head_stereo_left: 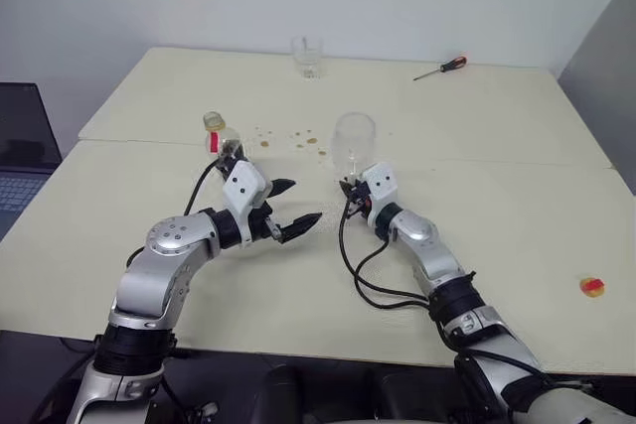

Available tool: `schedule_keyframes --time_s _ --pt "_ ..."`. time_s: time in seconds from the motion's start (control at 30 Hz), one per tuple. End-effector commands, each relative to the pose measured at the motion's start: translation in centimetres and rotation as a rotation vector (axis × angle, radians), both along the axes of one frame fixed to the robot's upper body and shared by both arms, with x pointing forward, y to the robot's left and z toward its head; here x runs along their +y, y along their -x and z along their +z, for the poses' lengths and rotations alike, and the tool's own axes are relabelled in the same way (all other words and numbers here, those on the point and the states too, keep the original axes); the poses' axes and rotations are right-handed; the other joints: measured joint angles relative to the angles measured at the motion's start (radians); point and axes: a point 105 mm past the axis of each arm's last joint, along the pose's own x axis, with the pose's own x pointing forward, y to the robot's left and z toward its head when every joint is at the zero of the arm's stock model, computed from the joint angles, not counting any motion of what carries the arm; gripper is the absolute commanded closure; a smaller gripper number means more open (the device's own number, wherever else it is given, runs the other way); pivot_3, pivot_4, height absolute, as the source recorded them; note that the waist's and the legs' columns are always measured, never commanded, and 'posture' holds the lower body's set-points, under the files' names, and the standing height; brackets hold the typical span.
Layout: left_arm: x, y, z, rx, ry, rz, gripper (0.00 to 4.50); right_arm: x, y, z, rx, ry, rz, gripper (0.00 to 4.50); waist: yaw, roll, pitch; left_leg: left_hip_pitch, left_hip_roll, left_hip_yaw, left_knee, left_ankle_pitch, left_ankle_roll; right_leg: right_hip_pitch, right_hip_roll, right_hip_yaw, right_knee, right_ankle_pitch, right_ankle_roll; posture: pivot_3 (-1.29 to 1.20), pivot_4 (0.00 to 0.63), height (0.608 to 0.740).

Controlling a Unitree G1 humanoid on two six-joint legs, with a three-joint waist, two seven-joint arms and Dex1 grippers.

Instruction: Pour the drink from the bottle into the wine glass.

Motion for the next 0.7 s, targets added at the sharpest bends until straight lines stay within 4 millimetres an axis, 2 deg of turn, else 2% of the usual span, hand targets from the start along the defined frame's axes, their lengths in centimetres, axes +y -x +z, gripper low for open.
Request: schedule_keyframes --time_s 0.03,0.33,0.43,0.7 --pt "-0.2 -0.1 1.0 -0.049 0.004 -0.004 0.00 -0.1 1.2 -5.0 0.159 0.092 0.022 4.36 -0.002 -0.001 -0.001 0.001 0.000 0.000 0.000 0.000 0.000 0.000 0.000 0.000 0.001 0.000 0.000 0.00 0.150 0.740" --pt "0.9 -0.6 1.0 -0.044 0.049 0.060 0.00 -0.1 0.8 -3.0 0.122 0.056 0.046 4.36 -0.002 -0.002 -0.002 0.016 0.001 -0.001 -0.001 0.000 0.000 0.014 0.000 0.000 0.002 -0.003 -0.001 0.00 0.150 0.740" --pt "1.7 -1.3 1.2 -0.056 0.112 0.133 0.00 -0.3 1.0 -2.1 0.099 0.047 0.059 3.37 -0.001 -0.002 -0.001 0.016 0.001 -0.001 -0.001 0.000 0.000 0.014 0.000 0.000 0.001 -0.003 -0.001 0.00 0.150 0.740" --pt "4.2 -2.0 -0.1 -0.085 0.207 0.294 0.00 -2.1 1.7 -0.3 0.069 0.061 0.061 0.52 -0.001 -0.003 -0.001 0.014 0.001 -0.001 -0.002 0.000 0.000 0.014 -0.001 -0.001 -0.001 -0.003 -0.002 0.00 0.150 0.740"
